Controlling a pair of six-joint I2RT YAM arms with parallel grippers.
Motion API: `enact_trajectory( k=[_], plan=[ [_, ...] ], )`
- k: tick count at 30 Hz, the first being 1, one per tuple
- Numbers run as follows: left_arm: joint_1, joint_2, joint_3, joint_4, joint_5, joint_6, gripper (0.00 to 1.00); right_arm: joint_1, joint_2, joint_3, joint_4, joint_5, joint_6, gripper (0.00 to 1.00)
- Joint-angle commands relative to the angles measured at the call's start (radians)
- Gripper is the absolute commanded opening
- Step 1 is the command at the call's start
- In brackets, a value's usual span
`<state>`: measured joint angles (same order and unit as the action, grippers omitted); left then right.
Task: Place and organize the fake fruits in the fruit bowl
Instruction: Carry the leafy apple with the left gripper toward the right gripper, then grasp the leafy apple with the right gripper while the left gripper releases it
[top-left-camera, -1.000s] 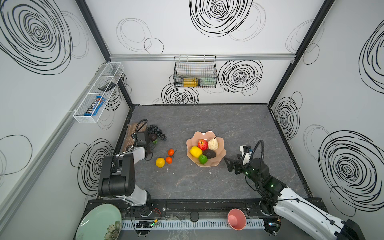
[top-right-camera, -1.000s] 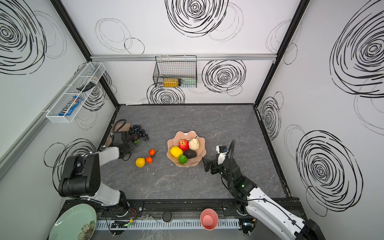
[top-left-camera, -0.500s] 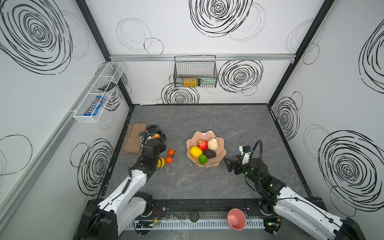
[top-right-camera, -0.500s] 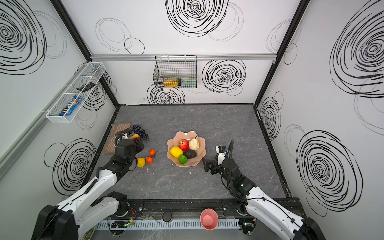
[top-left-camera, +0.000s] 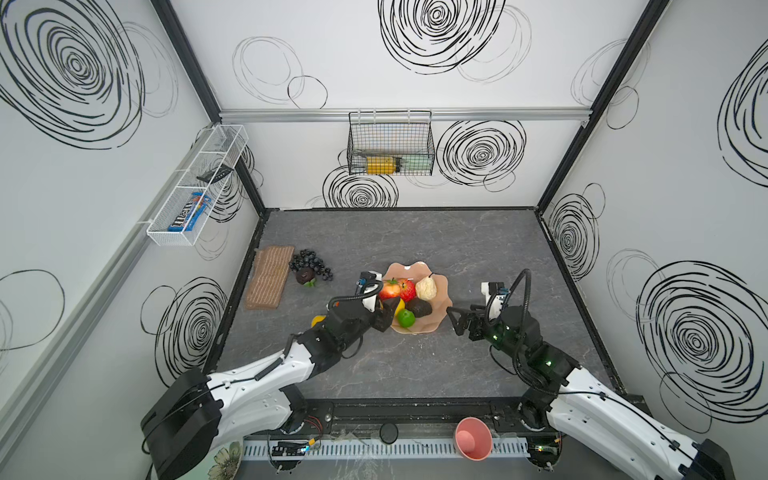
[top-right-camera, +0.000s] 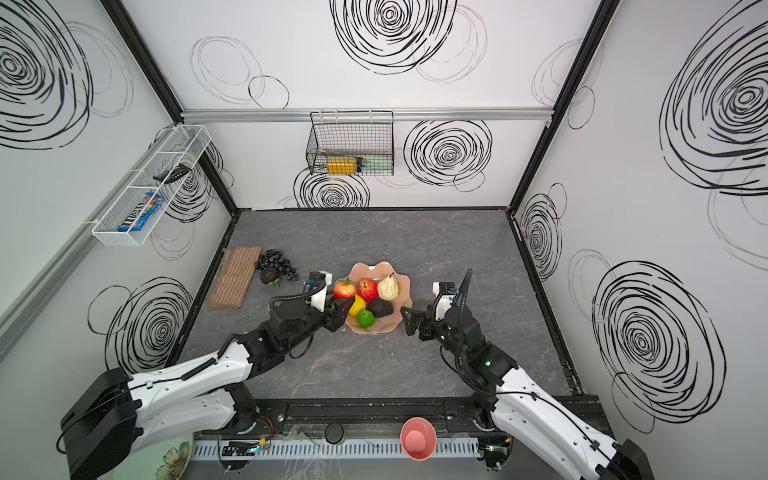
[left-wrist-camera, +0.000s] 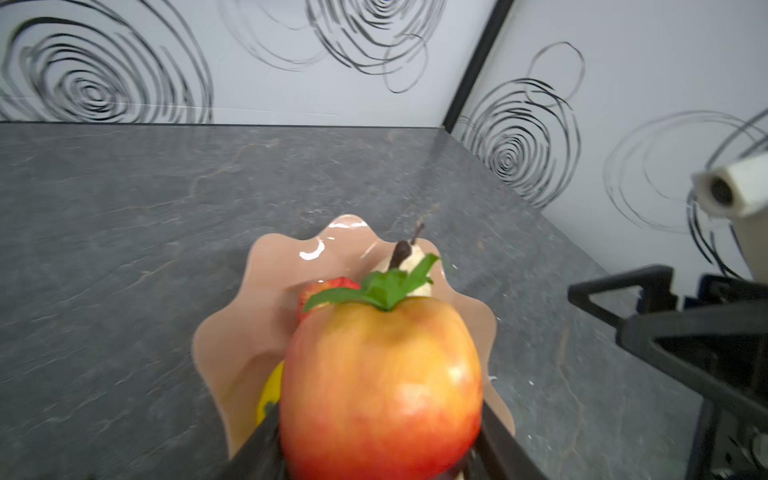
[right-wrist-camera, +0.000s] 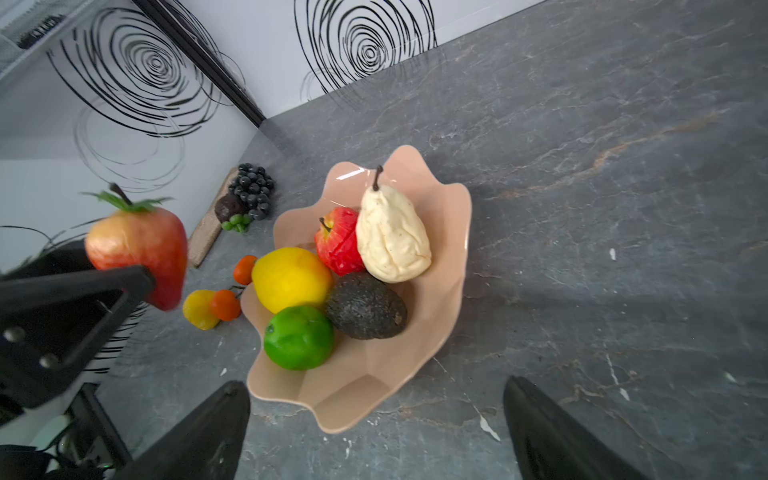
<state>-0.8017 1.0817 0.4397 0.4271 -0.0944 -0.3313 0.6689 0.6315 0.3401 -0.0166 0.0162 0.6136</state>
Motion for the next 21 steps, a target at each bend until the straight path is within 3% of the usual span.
enact_trajectory(
  k=[1,6,11,16,21],
  plan=[
    [-0.05,0.027,0.001,0.208,0.116,0.11,0.55,0.001,0.009,0.115,-0.091,-0.102,0.032,0.98],
    [-0.135,0.059,-0.045,0.33,0.119,0.167,0.56,0.035,0.034,0.236,-0.129,-0.154,0.034,0.92],
    [-0.182,0.069,-0.074,0.398,0.133,0.212,0.56,0.108,0.079,0.315,-0.147,-0.119,0.028,0.85],
    [-0.202,0.076,-0.085,0.423,0.13,0.23,0.56,0.187,0.162,0.404,-0.189,-0.129,-0.01,0.68],
    [-0.229,0.085,-0.081,0.424,0.124,0.253,0.56,0.259,0.251,0.487,-0.265,-0.058,-0.039,0.5]
  ],
)
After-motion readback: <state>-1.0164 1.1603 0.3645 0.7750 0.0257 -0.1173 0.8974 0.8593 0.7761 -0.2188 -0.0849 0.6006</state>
